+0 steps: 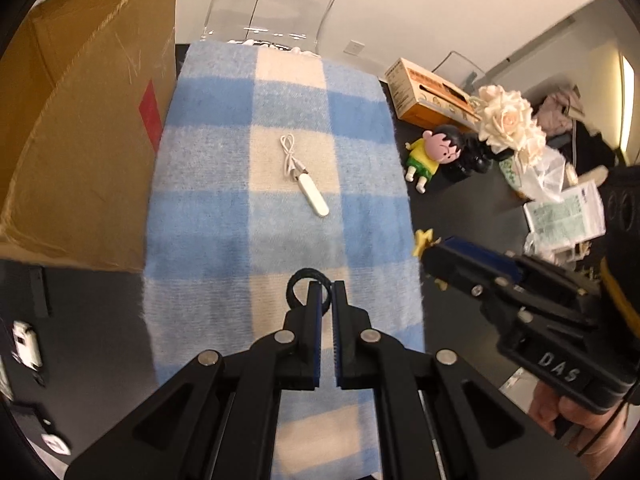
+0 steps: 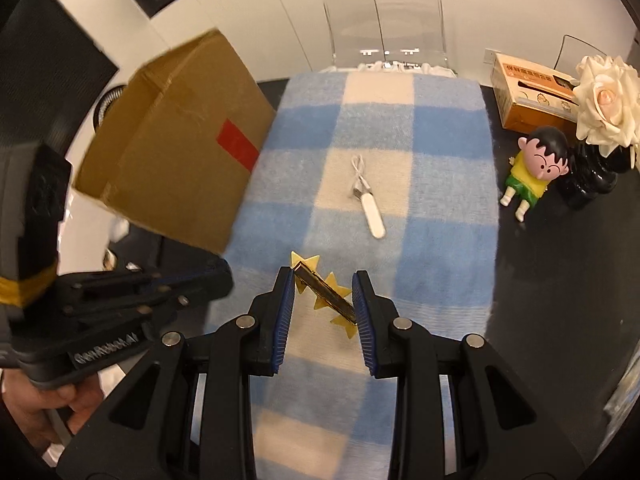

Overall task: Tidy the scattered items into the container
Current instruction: 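Lift the ring and star clip and carry both over the cardboard box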

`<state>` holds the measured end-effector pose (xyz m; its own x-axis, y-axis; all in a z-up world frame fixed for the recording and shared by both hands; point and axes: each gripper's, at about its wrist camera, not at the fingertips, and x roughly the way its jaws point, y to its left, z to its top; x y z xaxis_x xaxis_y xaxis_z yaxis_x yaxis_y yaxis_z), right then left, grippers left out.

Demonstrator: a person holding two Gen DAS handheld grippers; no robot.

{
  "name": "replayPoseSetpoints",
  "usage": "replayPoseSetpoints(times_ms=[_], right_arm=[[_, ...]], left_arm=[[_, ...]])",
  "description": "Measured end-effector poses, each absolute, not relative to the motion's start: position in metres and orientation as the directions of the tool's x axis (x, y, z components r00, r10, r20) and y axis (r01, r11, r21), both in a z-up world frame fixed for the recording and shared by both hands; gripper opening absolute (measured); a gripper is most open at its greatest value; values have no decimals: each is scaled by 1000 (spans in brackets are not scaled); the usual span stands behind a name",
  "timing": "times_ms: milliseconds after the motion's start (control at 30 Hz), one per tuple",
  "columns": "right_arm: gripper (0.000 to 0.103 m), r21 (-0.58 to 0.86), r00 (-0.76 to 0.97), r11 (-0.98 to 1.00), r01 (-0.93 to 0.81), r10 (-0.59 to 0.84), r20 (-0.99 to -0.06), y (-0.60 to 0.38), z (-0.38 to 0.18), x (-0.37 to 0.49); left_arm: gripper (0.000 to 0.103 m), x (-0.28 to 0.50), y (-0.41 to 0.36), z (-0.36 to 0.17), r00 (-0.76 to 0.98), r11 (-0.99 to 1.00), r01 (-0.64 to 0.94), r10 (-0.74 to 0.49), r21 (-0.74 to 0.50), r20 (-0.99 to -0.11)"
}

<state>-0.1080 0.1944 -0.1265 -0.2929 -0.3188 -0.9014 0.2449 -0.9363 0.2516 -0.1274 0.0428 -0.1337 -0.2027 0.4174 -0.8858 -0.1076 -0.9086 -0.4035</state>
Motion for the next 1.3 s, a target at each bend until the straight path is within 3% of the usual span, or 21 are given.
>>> replayPoseSetpoints(times_ms=[467,1300], right_arm=[[31,220,-348,-964,152,-260,-900,171,-95,-103],[31,224,-345,-954,201,-283,-895,135,-70,-133]], left_arm=[[5,-132,32,-106,-237,-921,-204,376,-333,-896],[5,-173,-15,-66,-349,-921,-128,390,-369,-852]])
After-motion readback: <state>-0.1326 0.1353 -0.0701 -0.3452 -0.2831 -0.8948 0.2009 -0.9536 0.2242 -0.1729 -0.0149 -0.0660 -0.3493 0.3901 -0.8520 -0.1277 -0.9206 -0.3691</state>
